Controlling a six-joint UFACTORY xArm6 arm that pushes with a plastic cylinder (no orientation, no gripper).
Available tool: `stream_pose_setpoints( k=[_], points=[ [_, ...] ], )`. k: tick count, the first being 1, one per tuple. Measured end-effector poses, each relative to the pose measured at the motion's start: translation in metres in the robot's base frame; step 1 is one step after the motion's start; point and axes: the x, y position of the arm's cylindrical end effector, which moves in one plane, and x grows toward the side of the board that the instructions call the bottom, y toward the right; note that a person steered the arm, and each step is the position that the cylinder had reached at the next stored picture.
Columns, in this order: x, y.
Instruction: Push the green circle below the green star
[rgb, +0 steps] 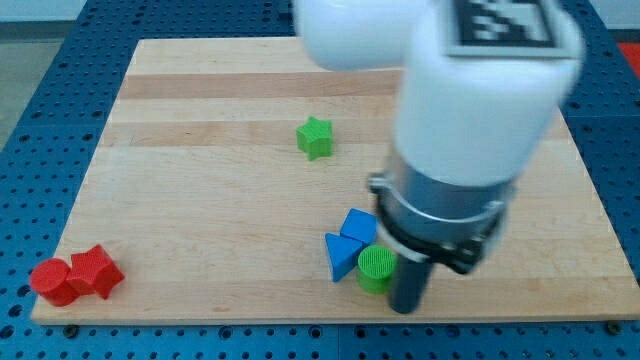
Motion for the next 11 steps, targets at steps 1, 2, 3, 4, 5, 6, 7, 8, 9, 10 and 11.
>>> stream_pose_setpoints(
  k=[1, 2, 3, 4, 5, 6, 7, 8, 9, 10, 11],
  points=[
    [-0.027, -0.065],
    [-0.042, -0.113],
    [-0.037, -0.104],
    [-0.029, -0.054],
    [-0.024, -0.010],
    [-0.047, -0.021],
    [-0.074, -0.076],
    [-0.094, -0.112],
    [-0.099, -0.100],
    [-0.085, -0.074],
    [-0.081, -0.049]
  ],
)
